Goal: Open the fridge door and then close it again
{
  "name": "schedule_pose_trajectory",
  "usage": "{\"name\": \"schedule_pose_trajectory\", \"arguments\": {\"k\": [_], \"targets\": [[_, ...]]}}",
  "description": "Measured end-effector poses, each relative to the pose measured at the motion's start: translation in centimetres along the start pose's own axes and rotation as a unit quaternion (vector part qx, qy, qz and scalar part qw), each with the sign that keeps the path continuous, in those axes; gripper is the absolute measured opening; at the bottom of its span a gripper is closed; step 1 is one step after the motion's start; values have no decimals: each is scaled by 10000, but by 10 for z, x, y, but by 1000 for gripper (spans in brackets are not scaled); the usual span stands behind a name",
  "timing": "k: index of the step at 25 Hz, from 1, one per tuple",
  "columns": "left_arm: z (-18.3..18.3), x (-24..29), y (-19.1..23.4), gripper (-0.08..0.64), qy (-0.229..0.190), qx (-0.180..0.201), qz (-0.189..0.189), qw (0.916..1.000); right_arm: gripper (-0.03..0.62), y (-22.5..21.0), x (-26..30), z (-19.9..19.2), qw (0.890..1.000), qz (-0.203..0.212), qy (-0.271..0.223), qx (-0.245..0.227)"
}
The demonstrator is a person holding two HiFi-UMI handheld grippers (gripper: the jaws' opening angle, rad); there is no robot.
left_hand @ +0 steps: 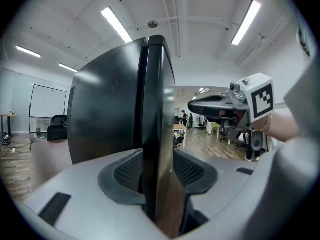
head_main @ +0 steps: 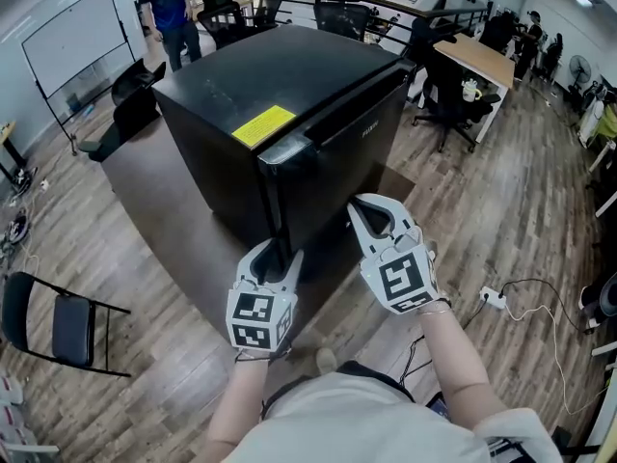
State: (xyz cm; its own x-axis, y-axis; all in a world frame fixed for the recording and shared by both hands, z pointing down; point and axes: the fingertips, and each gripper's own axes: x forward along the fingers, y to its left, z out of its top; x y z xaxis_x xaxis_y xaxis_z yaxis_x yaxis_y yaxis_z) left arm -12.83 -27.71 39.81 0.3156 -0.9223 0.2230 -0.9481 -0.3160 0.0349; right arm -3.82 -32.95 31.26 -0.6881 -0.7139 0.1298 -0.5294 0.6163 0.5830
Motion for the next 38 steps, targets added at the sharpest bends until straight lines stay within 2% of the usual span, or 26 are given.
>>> {"name": "schedule_pose_trajectory", "arguments": {"k": [5, 11, 13, 16, 18, 22, 25, 33, 38], "targets": [[1, 3, 4, 167, -66, 4, 1, 10000, -2, -23, 8, 2, 9911, -233, 162, -1299], [2, 4, 7, 172, -72, -122, -28, 9999, -1, -44, 10, 16, 9731, -512, 115, -2243], [2, 7, 5, 175, -65, -97, -89, 9999, 73, -50, 11, 20, 9656, -592, 84, -2532], [-2, 11, 7, 178, -29, -94, -94, 9999, 113, -57, 15, 28, 9503, -650, 53, -3043], [-6, 14, 8, 178, -7, -78, -99, 9999, 164, -60, 20, 33, 9402, -593, 85, -3354], [-8, 14, 7, 178, 0, 37, -88, 10000, 292, -63, 30, 38, 9251, -287, 213, -3781], [-7, 16, 4, 178, 3, 69, -70, 10000, 334, -65, 35, 39, 9141, -35, 315, -4043], [-4, 19, 11, 164, -38, 105, 174, 9998, 337, -61, 51, 40, 8987, 439, 457, -4340], [-3, 20, 13, 152, -48, 120, 218, 9997, 325, -60, 53, 40, 8964, 604, 513, -4361]]}}
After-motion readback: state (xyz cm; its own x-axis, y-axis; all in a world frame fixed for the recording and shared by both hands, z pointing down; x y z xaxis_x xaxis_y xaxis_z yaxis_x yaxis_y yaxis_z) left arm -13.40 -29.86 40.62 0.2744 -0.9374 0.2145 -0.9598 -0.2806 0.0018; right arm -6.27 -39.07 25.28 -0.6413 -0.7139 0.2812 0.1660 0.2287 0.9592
